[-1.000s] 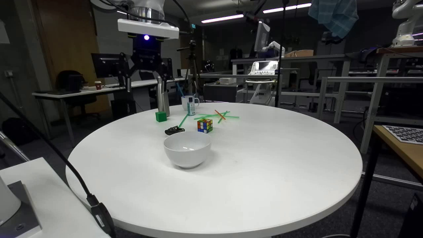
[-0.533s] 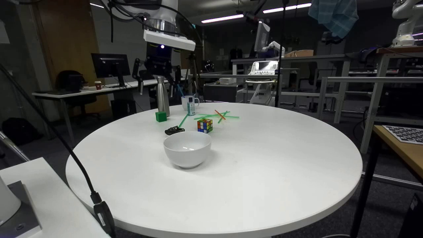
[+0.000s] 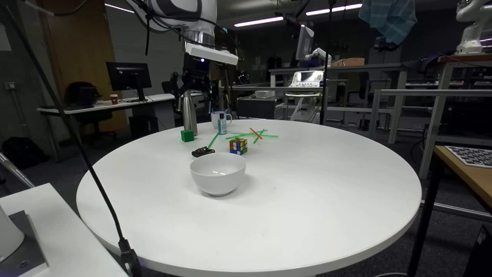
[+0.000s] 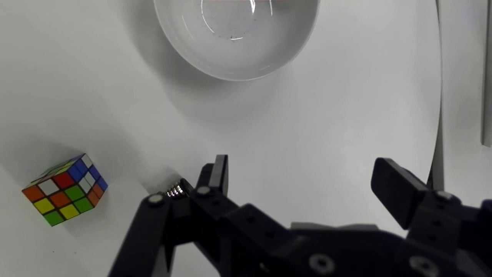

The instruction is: Move the Rubik's cube to the left

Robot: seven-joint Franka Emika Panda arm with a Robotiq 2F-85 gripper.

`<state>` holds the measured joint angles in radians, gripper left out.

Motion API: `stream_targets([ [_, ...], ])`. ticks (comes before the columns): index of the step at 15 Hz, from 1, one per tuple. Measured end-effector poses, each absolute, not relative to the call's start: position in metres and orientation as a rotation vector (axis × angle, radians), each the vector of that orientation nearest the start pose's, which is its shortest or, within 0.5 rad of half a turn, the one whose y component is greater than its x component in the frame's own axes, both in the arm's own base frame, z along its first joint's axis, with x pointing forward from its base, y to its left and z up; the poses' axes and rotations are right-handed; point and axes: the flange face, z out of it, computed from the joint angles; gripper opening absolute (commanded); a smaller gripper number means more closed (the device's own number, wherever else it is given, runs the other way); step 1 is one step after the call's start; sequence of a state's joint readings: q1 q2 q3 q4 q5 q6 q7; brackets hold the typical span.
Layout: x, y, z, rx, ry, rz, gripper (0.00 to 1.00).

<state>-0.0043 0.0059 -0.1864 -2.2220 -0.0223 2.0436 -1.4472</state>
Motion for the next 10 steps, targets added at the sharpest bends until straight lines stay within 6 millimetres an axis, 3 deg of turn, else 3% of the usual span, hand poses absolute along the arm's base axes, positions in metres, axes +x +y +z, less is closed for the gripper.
stream_targets([
  [10,0.543,-0.075,0.351,-2.398,-1.858,0.206,1.00],
])
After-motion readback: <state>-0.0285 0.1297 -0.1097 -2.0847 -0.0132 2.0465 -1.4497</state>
